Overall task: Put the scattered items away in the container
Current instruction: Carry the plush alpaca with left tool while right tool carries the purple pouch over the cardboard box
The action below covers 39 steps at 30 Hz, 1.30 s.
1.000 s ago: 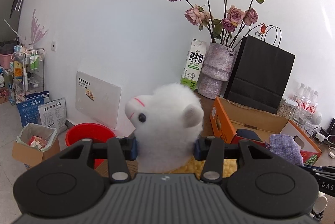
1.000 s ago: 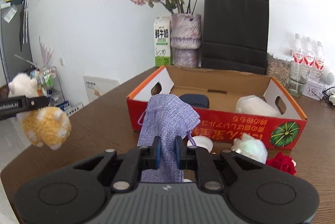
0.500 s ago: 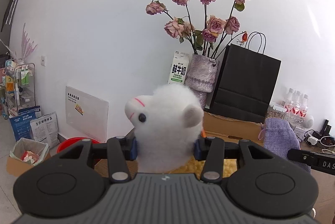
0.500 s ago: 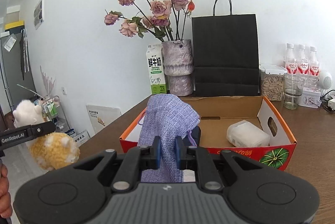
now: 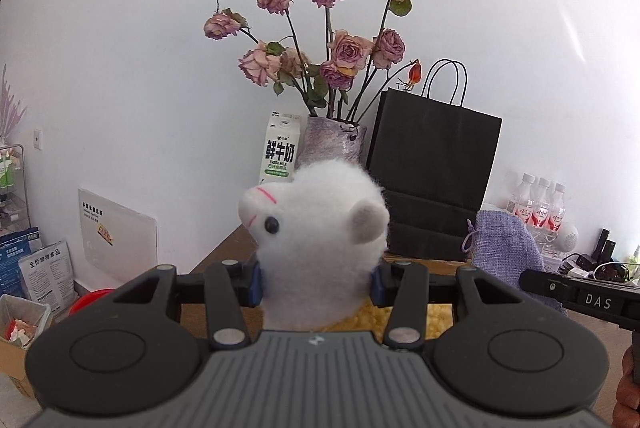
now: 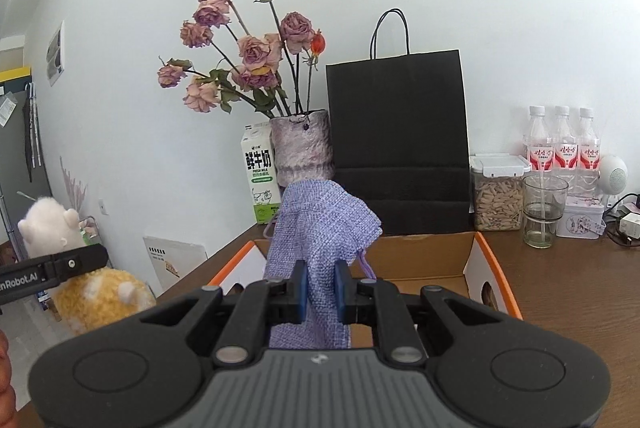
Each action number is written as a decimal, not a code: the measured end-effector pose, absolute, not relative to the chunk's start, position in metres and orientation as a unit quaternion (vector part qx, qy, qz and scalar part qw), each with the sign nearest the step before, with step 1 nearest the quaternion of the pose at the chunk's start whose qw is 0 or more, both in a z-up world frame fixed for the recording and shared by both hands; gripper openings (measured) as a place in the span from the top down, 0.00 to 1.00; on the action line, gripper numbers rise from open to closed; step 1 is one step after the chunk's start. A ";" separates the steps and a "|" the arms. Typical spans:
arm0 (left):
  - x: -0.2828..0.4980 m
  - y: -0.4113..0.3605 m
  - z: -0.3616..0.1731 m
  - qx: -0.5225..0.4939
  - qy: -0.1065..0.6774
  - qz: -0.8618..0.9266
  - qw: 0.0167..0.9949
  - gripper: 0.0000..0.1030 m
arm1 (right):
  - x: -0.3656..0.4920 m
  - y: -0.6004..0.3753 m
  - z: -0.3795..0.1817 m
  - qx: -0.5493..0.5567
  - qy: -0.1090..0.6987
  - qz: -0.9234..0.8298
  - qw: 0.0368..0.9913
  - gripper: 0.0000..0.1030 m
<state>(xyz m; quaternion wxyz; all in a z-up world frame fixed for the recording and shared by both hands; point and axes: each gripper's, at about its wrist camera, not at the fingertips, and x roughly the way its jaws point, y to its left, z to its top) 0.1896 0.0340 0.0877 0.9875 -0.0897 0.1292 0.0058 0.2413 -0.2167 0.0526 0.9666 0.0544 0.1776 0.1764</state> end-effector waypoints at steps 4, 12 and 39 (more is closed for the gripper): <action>0.232 0.018 0.090 -0.094 0.140 0.007 0.986 0.54 | 0.279 -0.225 0.053 0.060 0.195 0.176 0.963 0.88; 0.316 -0.012 0.070 -0.057 0.190 0.017 0.980 0.54 | 0.356 -0.219 0.030 0.040 0.257 0.177 0.949 0.88; 0.408 -0.020 0.042 -0.069 0.269 0.031 0.960 0.53 | 0.421 -0.206 -0.018 0.005 0.354 0.183 0.917 0.87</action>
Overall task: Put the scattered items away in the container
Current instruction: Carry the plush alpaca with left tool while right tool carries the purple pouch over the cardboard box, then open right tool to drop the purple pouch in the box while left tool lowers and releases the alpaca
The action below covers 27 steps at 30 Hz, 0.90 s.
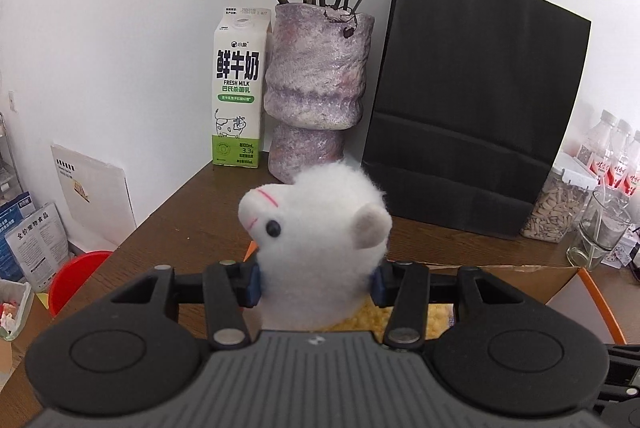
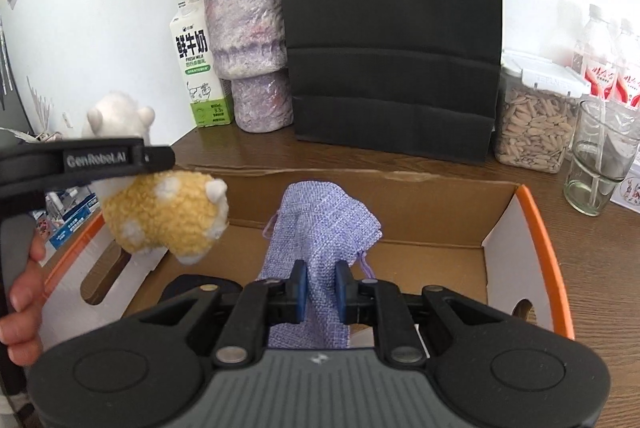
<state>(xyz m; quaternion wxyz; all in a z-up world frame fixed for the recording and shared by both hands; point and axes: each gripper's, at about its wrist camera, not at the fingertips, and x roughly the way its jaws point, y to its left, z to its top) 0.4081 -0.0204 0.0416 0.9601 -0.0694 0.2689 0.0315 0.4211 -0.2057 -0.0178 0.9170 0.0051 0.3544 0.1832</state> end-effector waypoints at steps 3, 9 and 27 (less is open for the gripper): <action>0.406 -0.020 0.046 -0.065 0.271 0.035 0.960 0.53 | 0.423 -0.210 -0.018 0.017 0.358 0.182 0.916 0.87; 0.413 -0.037 0.052 -0.037 0.277 0.046 0.959 0.53 | 0.429 -0.226 -0.009 0.042 0.353 0.166 0.920 0.85; 0.442 -0.070 0.021 0.015 0.345 0.072 0.936 0.52 | 0.442 -0.237 -0.015 0.036 0.379 0.148 0.913 0.34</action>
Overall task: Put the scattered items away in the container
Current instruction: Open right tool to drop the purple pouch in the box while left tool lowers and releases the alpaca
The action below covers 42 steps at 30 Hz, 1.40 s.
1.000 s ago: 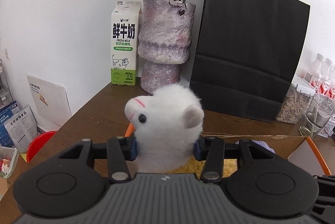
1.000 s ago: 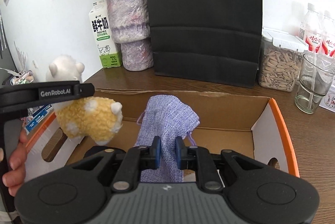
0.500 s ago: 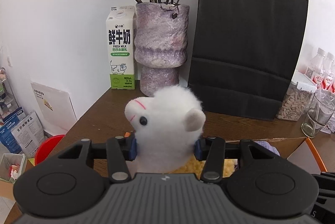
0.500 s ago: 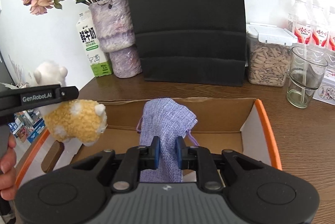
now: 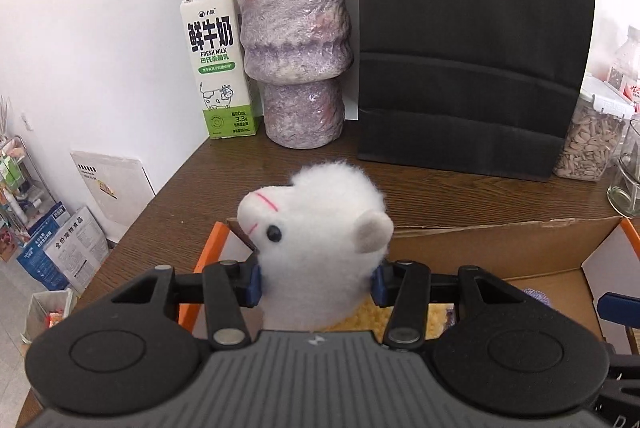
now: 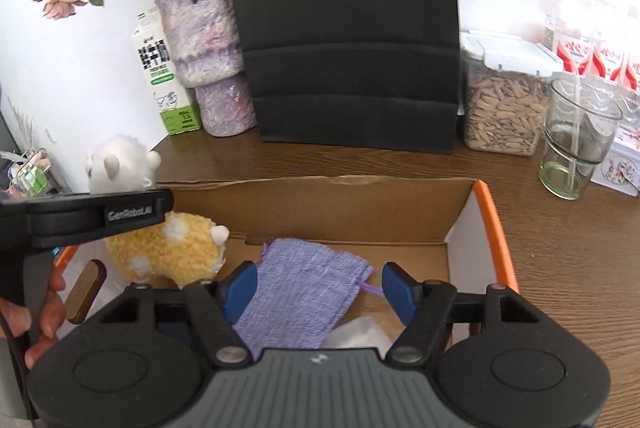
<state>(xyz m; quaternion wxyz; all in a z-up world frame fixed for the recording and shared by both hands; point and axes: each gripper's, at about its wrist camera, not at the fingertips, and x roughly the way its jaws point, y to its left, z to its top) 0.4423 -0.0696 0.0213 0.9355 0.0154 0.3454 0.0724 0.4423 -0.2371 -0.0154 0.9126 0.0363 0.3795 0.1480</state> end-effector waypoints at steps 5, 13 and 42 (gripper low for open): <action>0.441 -0.077 0.014 0.062 0.356 0.060 0.930 0.40 | 0.443 -0.239 -0.017 0.041 0.384 0.150 0.910 0.34; 0.422 -0.076 0.021 0.090 0.350 0.038 0.932 0.22 | 0.442 -0.238 -0.017 0.038 0.382 0.148 0.911 0.34; 0.388 -0.068 0.037 0.133 0.300 0.030 0.944 0.05 | 0.435 -0.234 -0.012 0.025 0.371 0.154 0.916 0.26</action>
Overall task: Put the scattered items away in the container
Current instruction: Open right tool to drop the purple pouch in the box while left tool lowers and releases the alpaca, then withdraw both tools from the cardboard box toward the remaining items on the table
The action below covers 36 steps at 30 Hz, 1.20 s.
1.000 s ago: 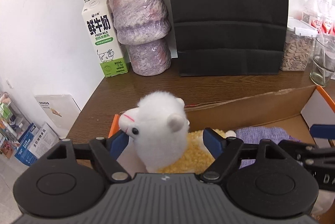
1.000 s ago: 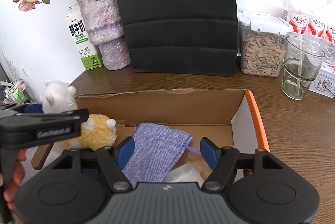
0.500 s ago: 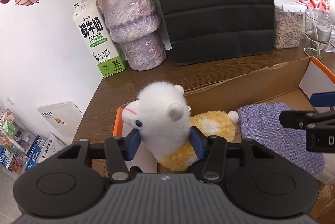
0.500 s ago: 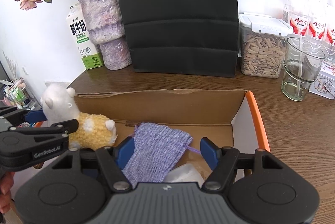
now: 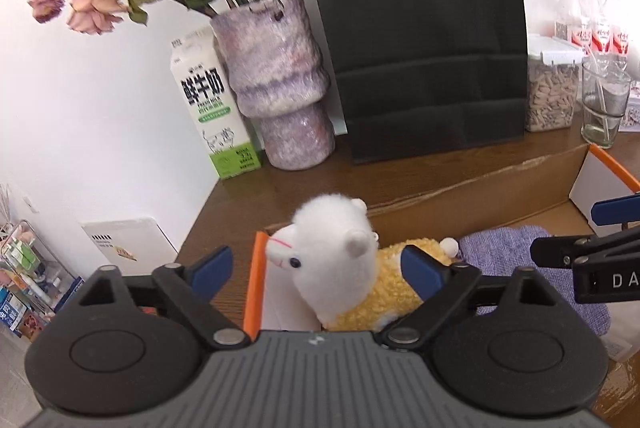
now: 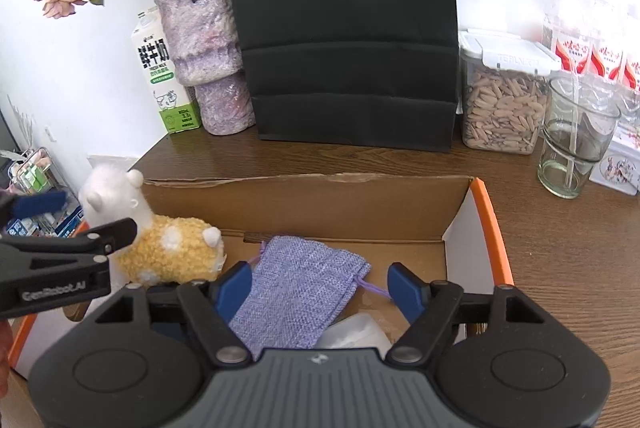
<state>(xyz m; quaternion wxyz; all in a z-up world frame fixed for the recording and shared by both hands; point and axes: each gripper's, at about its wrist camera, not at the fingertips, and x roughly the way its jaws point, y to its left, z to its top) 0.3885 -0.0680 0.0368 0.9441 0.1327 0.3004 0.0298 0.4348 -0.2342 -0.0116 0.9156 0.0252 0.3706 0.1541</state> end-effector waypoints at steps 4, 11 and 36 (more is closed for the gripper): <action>0.382 -0.066 0.042 0.122 0.305 0.032 0.944 0.00 | 0.427 -0.232 -0.005 0.014 0.357 0.149 0.922 0.18; 0.363 -0.063 0.050 0.111 0.304 0.030 0.946 0.00 | 0.410 -0.240 0.005 0.015 0.345 0.135 0.929 0.14; 0.219 -0.035 0.073 0.041 0.268 -0.005 0.963 0.00 | 0.237 -0.264 0.048 -0.013 0.251 0.135 0.959 0.13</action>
